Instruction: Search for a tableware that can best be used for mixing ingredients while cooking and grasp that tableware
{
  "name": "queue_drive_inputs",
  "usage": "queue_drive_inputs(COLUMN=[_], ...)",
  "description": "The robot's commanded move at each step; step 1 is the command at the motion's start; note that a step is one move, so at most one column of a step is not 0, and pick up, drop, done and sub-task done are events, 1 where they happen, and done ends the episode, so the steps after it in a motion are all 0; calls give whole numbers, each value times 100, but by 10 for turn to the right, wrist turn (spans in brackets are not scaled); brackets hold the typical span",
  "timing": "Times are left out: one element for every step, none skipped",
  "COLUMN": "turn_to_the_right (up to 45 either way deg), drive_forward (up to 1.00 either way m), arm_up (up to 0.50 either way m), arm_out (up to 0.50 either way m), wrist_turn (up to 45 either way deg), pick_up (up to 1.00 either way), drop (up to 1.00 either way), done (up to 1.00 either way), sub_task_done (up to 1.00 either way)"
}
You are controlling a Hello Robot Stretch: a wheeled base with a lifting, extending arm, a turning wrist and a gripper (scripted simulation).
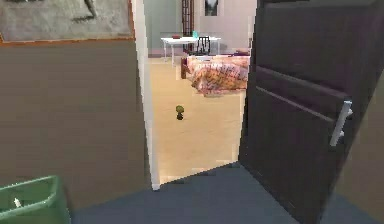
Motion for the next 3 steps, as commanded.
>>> queue_drive_inputs(turn_to_the_right=[0,-60,0], drive_forward=[100,0,20], arm_up=[0,0,0], arm_out=[0,0,0], wrist_turn=[0,0,0], pick_up=[0,0,0], drop=[0,0,0], done=[0,0,0], sub_task_done=[0,0,0])
